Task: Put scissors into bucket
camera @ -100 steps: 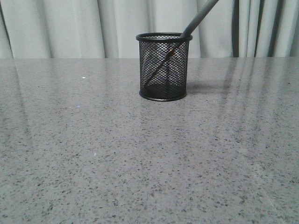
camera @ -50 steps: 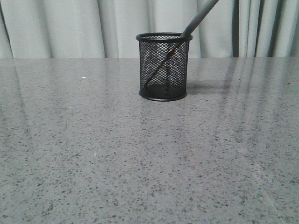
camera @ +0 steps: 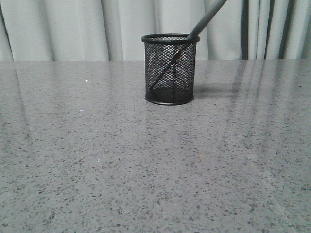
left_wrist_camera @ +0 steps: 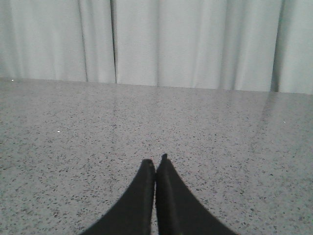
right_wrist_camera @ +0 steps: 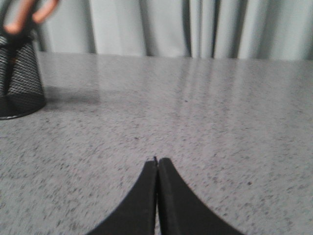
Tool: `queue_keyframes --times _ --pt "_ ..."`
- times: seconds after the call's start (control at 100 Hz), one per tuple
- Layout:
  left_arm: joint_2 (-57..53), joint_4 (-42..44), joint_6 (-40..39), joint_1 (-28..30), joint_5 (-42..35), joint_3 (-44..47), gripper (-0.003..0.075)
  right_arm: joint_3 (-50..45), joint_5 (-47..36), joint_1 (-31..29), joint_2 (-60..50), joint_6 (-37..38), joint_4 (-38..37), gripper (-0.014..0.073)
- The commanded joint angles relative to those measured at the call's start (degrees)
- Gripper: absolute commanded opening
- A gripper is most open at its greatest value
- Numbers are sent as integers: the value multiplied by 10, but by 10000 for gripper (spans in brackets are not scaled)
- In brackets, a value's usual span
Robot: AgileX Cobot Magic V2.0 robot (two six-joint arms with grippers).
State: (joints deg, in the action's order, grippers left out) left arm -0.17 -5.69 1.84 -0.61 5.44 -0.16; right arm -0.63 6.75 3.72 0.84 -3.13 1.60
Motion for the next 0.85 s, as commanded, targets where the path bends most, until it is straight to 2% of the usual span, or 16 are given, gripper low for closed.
queue_keyframes --times 0.0,0.18,0.41,0.84 --pt "-15 -5 -6 0 -45 16 -21 -9 -28 -14 -11 5 -16 -45" --pt "-14 -5 -6 0 -45 16 -21 -9 24 -19 -26 5 -45 -45" --pt "-14 -5 -6 0 -45 16 -21 -9 -12 -19 -26 5 -46 -45" --pt "-14 -5 -6 0 -45 16 -21 -9 -12 -19 -26 5 -46 -45"
